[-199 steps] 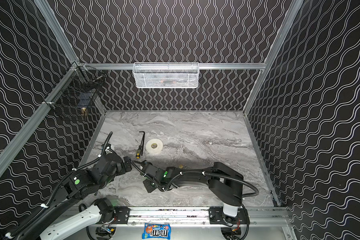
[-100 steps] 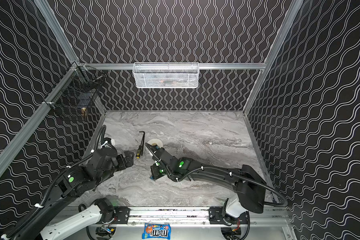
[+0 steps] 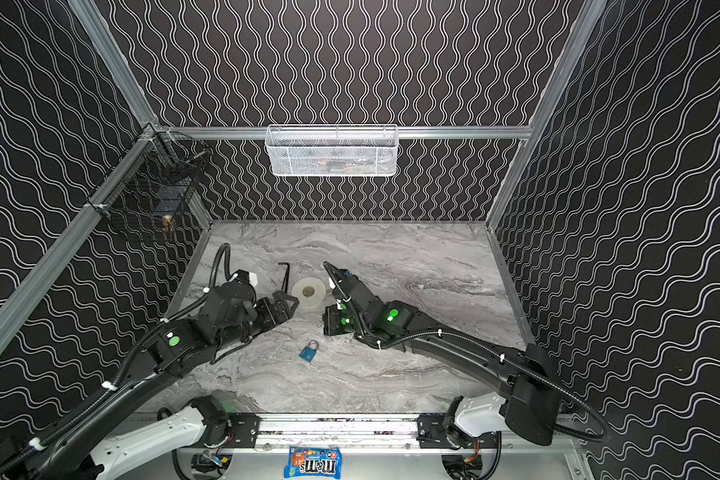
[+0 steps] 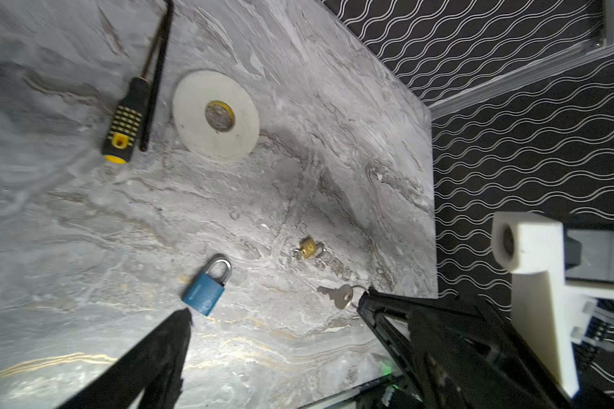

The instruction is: Unlock with the key

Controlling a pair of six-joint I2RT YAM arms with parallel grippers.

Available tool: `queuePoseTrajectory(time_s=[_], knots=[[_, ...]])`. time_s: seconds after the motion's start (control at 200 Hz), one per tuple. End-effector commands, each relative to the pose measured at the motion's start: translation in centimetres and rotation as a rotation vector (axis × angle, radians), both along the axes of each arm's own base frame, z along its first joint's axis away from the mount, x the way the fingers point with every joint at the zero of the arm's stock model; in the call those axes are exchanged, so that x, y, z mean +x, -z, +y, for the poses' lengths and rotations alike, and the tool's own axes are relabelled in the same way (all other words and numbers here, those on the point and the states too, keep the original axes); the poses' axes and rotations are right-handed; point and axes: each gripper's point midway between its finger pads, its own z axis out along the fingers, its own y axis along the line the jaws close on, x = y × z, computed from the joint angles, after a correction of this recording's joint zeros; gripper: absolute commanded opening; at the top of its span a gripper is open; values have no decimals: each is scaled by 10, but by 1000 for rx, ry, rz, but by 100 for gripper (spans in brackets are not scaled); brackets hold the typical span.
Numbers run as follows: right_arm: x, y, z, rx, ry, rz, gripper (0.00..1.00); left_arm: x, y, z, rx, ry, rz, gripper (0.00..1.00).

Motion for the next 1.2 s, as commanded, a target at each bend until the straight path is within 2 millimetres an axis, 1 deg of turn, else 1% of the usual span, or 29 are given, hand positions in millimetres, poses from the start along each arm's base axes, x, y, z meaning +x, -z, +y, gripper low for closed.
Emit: queuePoseTrajectory(time_s=[0.0, 0.145, 0.265, 0.385, 0.571, 0.656, 0.796, 0.936, 1.196], knots=[[4, -3, -10, -2, 58, 3, 0, 12, -20, -31, -202, 11, -2, 99], [5, -18, -12, 45, 76, -20, 0, 20, -28, -52, -288, 9, 0, 99], [7, -31, -9, 84, 78, -44, 0, 21, -27, -65, -359, -5, 19, 98], [11, -42, -4, 105, 79, -69, 0, 22, -30, -68, -412, -37, 19, 98], [17, -70, 9, 181, 65, -119, 0, 19, -30, -73, -499, -69, 56, 99], [18, -79, 16, 210, 49, -134, 0, 18, -27, -73, -520, -85, 71, 99], [17, -89, 26, 242, 22, -159, 0, 20, -32, -72, -593, -115, 63, 99], [11, -92, 37, 263, -8, -162, 0, 22, -42, -70, -624, -130, 43, 99], [3, -88, 37, 275, -26, -154, 0, 24, -50, -57, -653, -183, 0, 99]])
